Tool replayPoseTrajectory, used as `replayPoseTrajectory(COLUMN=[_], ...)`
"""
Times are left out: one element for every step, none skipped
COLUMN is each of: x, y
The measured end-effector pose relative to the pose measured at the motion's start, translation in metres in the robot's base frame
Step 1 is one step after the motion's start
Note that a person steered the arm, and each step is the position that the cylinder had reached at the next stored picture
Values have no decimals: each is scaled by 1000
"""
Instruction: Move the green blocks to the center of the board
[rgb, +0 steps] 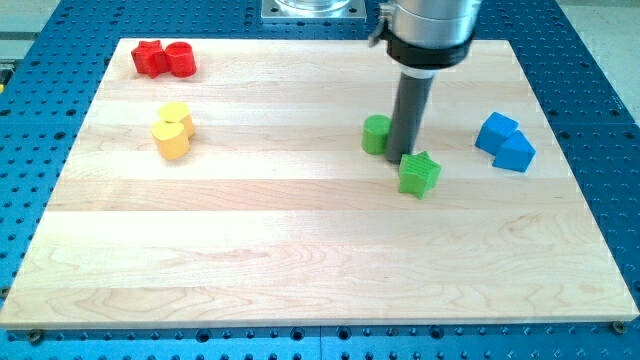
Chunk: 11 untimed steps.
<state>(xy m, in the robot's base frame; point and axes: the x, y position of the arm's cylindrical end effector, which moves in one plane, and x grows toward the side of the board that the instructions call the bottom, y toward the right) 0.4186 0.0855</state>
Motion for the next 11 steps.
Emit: replayPoseTrajectory(x=[-26, -41, -81, -102, -63, -45, -11, 25, 52, 62, 33], y=[-14, -38, -10, -50, -78, -54, 19, 77, 74, 56, -10])
